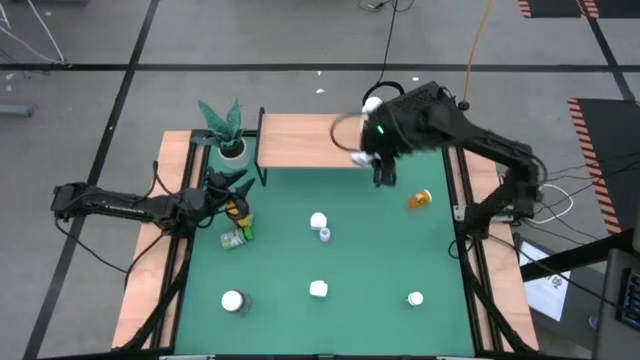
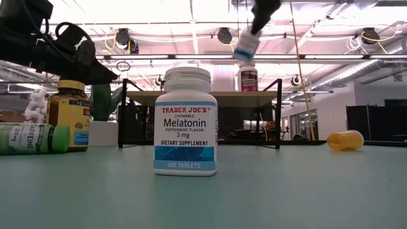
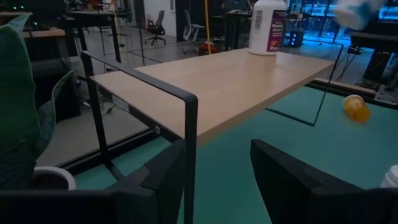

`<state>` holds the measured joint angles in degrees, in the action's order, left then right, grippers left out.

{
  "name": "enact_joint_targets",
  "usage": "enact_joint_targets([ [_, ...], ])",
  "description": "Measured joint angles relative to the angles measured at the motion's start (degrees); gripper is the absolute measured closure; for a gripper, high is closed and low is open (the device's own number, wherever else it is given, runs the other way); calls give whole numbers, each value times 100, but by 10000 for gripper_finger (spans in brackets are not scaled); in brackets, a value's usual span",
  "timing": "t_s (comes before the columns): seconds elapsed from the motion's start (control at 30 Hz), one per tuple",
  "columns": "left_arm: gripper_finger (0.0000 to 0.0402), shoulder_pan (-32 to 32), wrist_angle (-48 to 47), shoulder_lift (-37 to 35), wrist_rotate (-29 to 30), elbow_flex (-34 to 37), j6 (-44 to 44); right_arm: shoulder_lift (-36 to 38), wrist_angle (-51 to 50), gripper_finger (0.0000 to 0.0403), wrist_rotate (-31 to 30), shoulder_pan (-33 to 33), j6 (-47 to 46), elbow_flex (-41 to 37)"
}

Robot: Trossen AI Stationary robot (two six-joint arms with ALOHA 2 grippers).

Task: Pick and place medicine bottles onto shelf by color
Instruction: Put the white blue medicine bottle on the top right of the shelf

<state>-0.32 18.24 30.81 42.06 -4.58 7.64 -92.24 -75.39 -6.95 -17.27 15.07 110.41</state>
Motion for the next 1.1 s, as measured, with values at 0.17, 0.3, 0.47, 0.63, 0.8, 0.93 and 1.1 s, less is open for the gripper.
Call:
enact_joint_targets([
  [0.17,218,3,-12,0,-2,0,0,-921,-441,230,98,-767,973,837],
  [0.3,218,3,-119,0,-53,0,27,-1294,-773,229,96,-1119,1431,955],
  [0.47,218,3,-222,0,-63,0,146,-1408,-883,228,94,-1339,1677,831],
  [0.63,218,3,-221,0,-69,0,191,-1397,-824,227,106,-1414,1722,824],
  [0.8,218,3,-219,0,-72,0,216,-1397,-823,214,119,-1417,1716,821],
  [0.93,218,3,-221,0,-94,0,219,-1400,-820,202,123,-1417,1731,819],
  [1.1,218,3,-239,0,-94,0,213,-1400,-796,196,123,-1417,1780,819],
])
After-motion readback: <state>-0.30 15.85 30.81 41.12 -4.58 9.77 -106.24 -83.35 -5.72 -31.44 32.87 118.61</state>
